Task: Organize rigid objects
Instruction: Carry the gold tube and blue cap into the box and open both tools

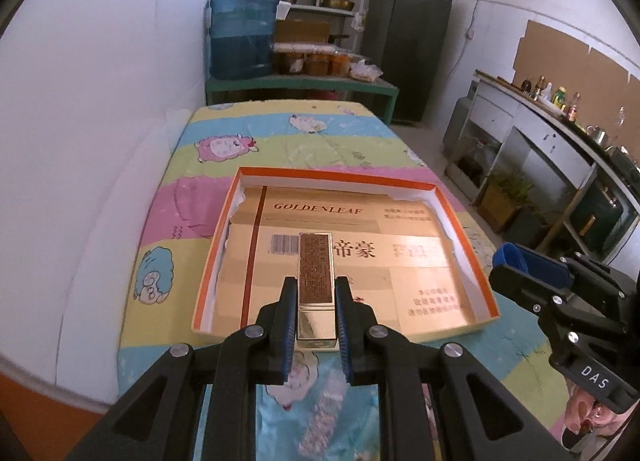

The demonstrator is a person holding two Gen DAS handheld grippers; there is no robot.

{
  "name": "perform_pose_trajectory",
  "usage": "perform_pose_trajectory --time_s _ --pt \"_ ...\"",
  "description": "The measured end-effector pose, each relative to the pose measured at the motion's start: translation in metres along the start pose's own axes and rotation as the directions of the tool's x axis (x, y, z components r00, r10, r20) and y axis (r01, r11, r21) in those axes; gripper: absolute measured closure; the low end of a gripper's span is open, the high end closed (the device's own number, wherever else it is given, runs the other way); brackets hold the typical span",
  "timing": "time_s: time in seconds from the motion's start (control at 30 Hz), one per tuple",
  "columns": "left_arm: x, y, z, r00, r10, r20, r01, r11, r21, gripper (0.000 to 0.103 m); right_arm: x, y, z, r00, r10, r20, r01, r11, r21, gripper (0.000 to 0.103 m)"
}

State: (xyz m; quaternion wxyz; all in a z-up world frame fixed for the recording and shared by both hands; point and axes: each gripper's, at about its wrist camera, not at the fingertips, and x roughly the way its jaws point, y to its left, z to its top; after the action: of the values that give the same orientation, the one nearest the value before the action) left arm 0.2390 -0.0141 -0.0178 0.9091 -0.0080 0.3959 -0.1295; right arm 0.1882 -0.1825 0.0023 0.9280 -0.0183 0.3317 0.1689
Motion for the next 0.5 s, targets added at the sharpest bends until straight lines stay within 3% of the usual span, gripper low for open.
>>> perform_pose_trajectory --time_s 0.5 --pt "0.085 0.008 0.012 0.991 -0.017 -0.135 0.020 0.999 0.025 0.085 0.101 -0.013 0.014 0.988 0.037 -0.151 -0.031 0.999 0.045 0.073"
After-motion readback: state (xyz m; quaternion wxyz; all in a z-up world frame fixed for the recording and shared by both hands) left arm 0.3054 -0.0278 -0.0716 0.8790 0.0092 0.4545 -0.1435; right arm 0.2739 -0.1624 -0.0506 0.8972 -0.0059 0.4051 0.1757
